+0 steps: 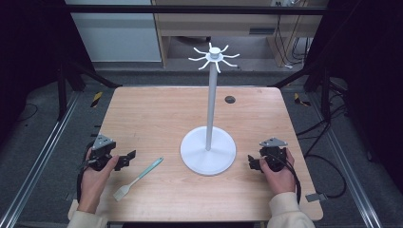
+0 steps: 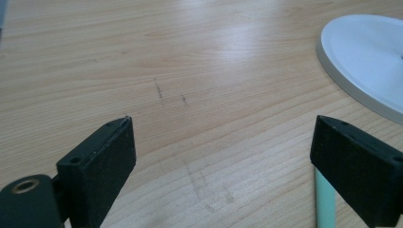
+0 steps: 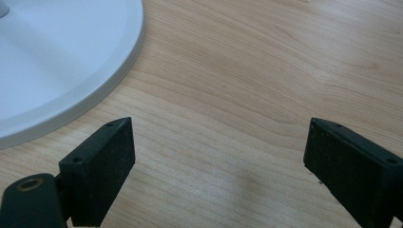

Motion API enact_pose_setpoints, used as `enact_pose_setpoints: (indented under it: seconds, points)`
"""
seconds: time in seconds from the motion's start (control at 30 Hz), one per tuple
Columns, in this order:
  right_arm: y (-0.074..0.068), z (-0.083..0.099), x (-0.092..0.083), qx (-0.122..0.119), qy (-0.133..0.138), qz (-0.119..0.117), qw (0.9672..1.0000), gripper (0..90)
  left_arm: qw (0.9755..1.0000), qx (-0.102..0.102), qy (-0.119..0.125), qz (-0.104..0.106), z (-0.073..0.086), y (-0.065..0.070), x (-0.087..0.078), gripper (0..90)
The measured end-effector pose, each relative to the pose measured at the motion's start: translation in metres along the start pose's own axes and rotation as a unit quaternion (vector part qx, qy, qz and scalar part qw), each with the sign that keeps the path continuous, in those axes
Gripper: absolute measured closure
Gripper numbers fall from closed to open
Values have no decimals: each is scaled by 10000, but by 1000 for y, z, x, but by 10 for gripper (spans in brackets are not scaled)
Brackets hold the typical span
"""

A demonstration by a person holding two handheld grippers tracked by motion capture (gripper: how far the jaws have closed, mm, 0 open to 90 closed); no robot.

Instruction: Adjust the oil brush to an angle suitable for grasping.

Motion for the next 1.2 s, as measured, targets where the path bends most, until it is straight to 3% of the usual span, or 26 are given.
enact_pose_setpoints:
  seconds: [0.1, 0.23, 0.3, 0.37, 0.47, 0.53, 0.63, 0.67, 0.8, 0.9, 1.07, 1.13, 1.2]
  points:
    - [2, 1, -1, 25, 40, 3, 10000, 105, 10000, 56, 5, 48, -3, 4, -4, 110]
    - [5, 2, -1, 63, 36, 5, 10000, 106, 9990, 183, -183, 373, -1, 13, -5, 67]
    - [6, 2, 0, 81, 32, -11, 10000, 106, 9987, 285, -201, 380, -2, 18, -6, 67]
    - [7, 2, -1, 83, 51, 2, 10000, 106, 9986, 265, -203, 414, -4, 23, -6, 70]
    - [7, 2, -1, 95, 45, 6, 9999, 107, 9982, 342, -216, 434, -6, 30, -7, 127]
    - [7, 2, -1, 107, 43, 11, 9999, 107, 9975, 531, -207, 420, -7, 35, -7, 204]
    - [7, 4, -1, 106, 4, -2, 9999, 106, 9949, 808, -301, 520, -11, 43, -8, 367]
    - [7, 4, -1, 121, -18, 1, 9999, 107, 9927, 1015, -411, 497, -14, 46, -8, 425]
    - [7, 4, -1, 74, -38, 51, 10000, 107, 9860, 1394, -850, 337, -24, 53, -1, 566]
    - [6, 4, -1, 63, -69, 69, 9999, 106, 9842, 1338, -1085, 400, -30, 59, 5, 666]
    - [5, 3, 0, 8, -96, 80, 9999, 106, 9791, 1371, -1411, 519, -28, 66, 15, 830]
    - [4, 3, 0, 16, -88, 69, 9999, 106, 9768, 1425, -1527, 481, -24, 69, 15, 870]
    - [4, 3, 0, 27, -80, 56, 9999, 106, 9764, 1445, -1554, 404, -20, 68, 15, 896]
Point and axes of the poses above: each handheld gripper's, and its own axes: x roughly forward along the jaws, z roughly out of its underside, y roughly to its right, the point moved 4 cm from there along x, roughly forward along the jaws, and after that the axes turned 15 degrees about -x, right-handed, at the moved point
